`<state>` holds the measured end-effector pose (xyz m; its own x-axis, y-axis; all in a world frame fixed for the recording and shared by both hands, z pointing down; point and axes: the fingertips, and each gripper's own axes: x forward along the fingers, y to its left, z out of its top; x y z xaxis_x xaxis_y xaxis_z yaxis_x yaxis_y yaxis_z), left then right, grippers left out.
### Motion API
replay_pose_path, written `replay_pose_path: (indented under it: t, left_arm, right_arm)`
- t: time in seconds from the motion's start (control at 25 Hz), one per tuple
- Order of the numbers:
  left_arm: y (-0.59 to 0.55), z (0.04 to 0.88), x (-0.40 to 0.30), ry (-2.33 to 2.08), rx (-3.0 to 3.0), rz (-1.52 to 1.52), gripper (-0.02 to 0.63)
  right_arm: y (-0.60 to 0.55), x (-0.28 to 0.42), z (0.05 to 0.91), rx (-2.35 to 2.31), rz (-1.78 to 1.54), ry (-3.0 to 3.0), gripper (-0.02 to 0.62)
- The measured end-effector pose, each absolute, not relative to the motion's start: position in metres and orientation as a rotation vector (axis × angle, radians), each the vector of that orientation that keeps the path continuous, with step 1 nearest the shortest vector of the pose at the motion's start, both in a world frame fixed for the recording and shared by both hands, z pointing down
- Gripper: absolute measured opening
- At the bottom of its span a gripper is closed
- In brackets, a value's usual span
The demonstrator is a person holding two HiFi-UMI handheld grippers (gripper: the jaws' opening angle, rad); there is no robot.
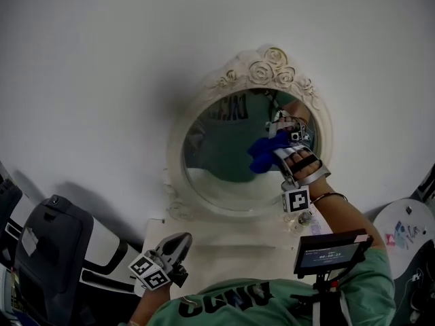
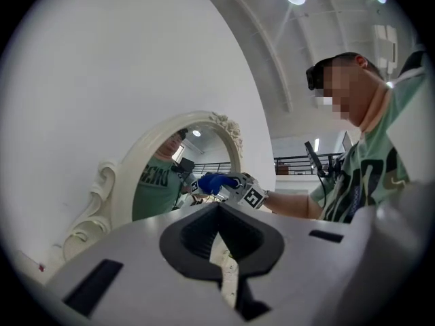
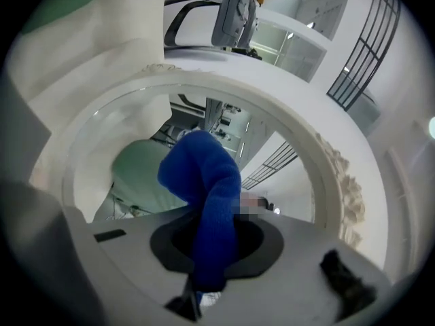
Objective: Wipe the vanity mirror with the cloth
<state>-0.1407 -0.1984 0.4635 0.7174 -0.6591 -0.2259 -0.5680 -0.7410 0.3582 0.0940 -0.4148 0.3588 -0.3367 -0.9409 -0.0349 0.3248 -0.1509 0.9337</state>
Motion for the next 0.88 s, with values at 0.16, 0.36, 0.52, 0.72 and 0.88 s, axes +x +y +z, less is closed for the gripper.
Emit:
replay_pose_path:
  t: [0.16,0.36,0.52,0.72,0.88]
  left_arm:
    - [-0.207,0.460,-0.109,-0.885,2.686,-0.482,0.000]
    - [-0.209,0.458,-0.098,-0.868,2.702,-0.474,0.000]
    - [-0.205,0.457,-0.104,-0.898,2.700,-0.479,0.000]
    - [-0.192,0.458,-0.130,-0.981,2.677,-0.489,0.000]
    - [-0.184,0.464,-0.158,-1.059,2.638,-0.502,0.000]
  right_arm:
    - [-0.416,0.172,0.355,0.904,-1.556,-1.036,0.049]
    - [-0.417,0.224,0.353,0.968,-1.466,-0.992,0.049]
    - [-0.417,0.228,0.353,0.983,-1.439,-0.991,0.049]
    - [-0.411,0.230,0.351,1.015,-1.403,-0.990,0.049]
    - [-0.402,0.186,0.344,1.018,-1.470,-1.076,0.049]
